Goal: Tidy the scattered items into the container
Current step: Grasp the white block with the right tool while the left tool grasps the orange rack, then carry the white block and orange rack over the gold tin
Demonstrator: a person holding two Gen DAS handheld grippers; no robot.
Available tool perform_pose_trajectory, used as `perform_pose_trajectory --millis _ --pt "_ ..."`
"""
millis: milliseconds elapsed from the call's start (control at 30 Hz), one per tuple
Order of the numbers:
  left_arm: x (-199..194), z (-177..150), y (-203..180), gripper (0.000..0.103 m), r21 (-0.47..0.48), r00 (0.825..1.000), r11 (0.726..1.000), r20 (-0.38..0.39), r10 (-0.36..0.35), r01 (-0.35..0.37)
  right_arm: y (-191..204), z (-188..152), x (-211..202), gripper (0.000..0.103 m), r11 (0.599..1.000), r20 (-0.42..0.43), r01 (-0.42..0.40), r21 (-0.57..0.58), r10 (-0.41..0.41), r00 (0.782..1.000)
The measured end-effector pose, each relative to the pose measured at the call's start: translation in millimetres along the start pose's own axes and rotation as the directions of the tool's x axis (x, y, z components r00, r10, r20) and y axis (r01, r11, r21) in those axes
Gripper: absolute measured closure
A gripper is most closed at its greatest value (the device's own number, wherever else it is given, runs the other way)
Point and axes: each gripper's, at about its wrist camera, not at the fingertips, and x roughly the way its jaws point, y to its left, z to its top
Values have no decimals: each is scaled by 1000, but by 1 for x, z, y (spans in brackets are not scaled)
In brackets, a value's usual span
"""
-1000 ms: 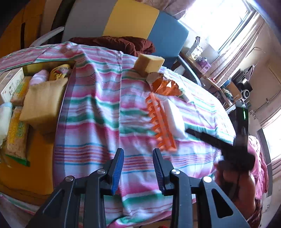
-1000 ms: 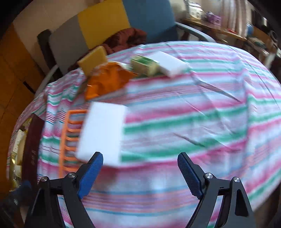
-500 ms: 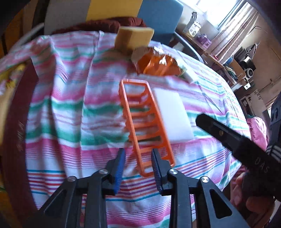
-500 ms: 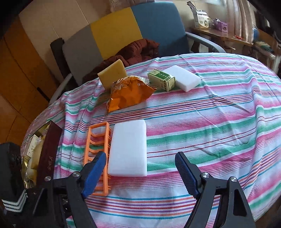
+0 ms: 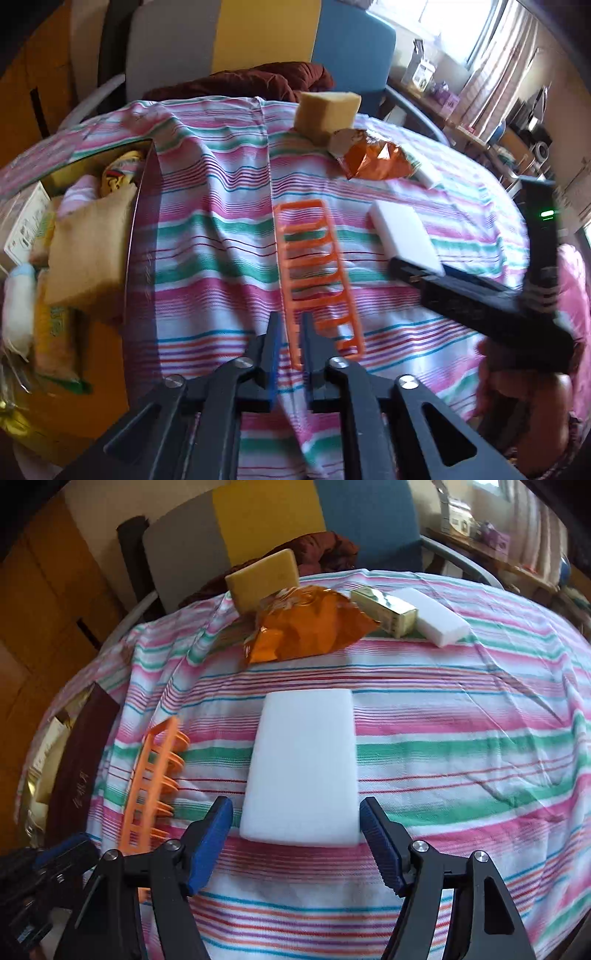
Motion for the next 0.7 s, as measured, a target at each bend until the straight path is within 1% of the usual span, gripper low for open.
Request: perform_pose_trajectory --millis 67,133,167,200,333,467,533,600,633,667,700 --pt "0 1 -1 68 -29 999 999 0 -33 33 2 -1 0 43 999 10 26 -35 -26 1000" --pt "6 4 -6 65 -41 998 997 -12 -61 60 -3 -3 -4 43 1000 11 13 -26 -13 1000" --pt "12 6 -9 59 -38 998 997 -20 -63 62 -6 -5 -7 44 1000 11 9 -18 -9 1000" --pt "17 7 -11 57 -32 998 998 -29 -59 59 -10 -7 -10 44 1000 11 8 -11 -8 1000" --pt "39 11 -14 57 -23 995 999 -91 -48 46 -21 -19 -18 44 1000 9 -13 17 13 1000" --pt "49 15 -12 56 -30 994 998 -88 -61 59 -23 -28 -22 43 1000 27 -22 14 22 999" --pt "51 16 -13 57 -29 991 995 -89 -99 97 -21 -30 -21 43 1000 35 -9 -3 9 999" --pt "55 13 -16 68 -19 990 994 -98 -104 103 -19 -30 -20 43 1000 41 -2 -8 3 999" --pt "58 11 -17 77 -13 988 994 -105 -112 111 -20 -30 -20 43 1000 43 -4 -7 4 999" --pt "58 10 -18 77 -8 988 993 -101 -115 115 -20 -30 -20 43 1000 45 -8 -2 8 999" --pt "57 8 -19 79 -2 989 994 -93 -113 113 -21 -30 -20 43 1000 47 -14 2 14 999"
